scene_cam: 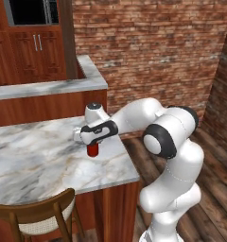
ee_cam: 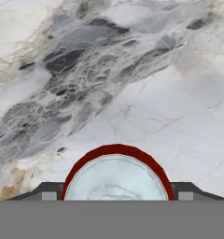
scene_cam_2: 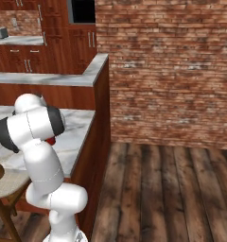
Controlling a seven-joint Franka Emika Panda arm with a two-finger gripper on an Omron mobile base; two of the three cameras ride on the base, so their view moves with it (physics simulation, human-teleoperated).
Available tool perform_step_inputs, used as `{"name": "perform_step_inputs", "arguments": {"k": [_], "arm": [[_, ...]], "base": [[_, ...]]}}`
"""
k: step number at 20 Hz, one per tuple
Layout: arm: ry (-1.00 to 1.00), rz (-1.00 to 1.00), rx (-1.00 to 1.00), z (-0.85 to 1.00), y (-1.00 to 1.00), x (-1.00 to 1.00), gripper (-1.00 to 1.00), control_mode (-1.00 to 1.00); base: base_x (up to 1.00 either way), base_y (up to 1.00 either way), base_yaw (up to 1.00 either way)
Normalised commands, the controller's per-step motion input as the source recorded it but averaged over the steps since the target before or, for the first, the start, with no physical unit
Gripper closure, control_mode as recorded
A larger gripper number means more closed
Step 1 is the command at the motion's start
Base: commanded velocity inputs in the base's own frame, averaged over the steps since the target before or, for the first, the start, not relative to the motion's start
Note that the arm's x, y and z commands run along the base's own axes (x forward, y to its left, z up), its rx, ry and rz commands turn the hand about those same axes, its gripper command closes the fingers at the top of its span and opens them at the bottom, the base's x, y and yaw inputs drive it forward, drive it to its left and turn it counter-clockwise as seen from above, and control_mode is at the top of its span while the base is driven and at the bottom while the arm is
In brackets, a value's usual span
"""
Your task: Four empty soda cans are scattered around the kitchen. Gather all the cans and cluster them next to the stove for recycling.
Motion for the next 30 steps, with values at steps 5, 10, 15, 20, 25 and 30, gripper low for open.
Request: {"name": "perform_step_inputs", "arguments": {"k": [5,10,15,20,25,30], "arm": [[0.00,-0.01,0.00,0.00,0.00,-0.04,1.00,-1.00],[0.01,-0.01,-0.01,0.26,-0.11,-0.46,1.00,-1.00],[0.00,0.02,0.00,0.64,-0.26,-0.62,1.00,-1.00],[0.03,0.09,-0.04,0.70,-0.27,-0.38,1.00,-1.00],[0.09,0.06,-0.04,0.58,-0.19,-0.50,1.00,-1.00],[0.10,0.09,-0.06,0.31,-0.31,-0.62,1.00,-1.00]], "base": [[0.00,0.00,0.00],[0.00,0.00,0.00],[0.00,0.00,0.00],[0.00,0.00,0.00],[0.00,0.00,0.00],[0.00,0.00,0.00]]}}
